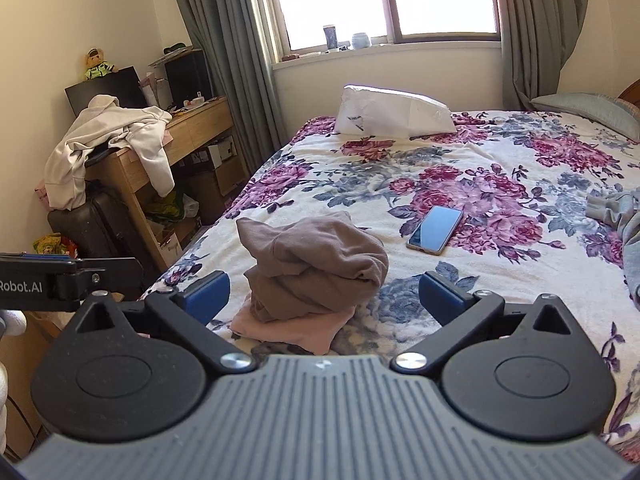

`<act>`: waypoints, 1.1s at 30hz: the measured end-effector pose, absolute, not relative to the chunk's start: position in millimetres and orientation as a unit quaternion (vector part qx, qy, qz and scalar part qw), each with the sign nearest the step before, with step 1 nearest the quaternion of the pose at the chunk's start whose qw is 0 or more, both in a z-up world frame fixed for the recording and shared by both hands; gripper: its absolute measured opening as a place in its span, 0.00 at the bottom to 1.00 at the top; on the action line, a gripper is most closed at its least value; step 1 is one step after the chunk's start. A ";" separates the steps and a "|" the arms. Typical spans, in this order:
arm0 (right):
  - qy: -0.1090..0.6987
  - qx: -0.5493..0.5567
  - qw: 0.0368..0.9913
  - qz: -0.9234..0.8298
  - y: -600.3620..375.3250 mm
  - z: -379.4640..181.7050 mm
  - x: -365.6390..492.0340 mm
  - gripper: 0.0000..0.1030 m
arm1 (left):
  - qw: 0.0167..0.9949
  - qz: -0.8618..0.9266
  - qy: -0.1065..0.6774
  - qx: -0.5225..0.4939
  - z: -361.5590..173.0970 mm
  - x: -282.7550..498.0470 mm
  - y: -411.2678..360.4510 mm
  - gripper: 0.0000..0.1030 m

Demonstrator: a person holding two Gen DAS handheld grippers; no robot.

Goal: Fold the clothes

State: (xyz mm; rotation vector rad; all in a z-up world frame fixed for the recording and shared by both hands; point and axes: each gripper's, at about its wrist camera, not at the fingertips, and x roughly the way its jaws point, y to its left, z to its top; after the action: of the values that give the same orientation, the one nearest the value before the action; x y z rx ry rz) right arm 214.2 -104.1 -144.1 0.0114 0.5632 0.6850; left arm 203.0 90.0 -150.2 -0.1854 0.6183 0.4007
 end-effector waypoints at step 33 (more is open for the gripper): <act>0.288 -0.008 0.913 0.290 -110.8 -134.2 197.0 1.00 | 0.927 0.190 0.314 -0.078 -154.7 194.5 72.7 1.00</act>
State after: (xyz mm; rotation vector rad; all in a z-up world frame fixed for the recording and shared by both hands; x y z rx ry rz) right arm 197.0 -110.8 -134.2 -0.0172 0.5939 0.5973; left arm 194.5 72.7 -154.7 -0.1601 0.6434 0.3904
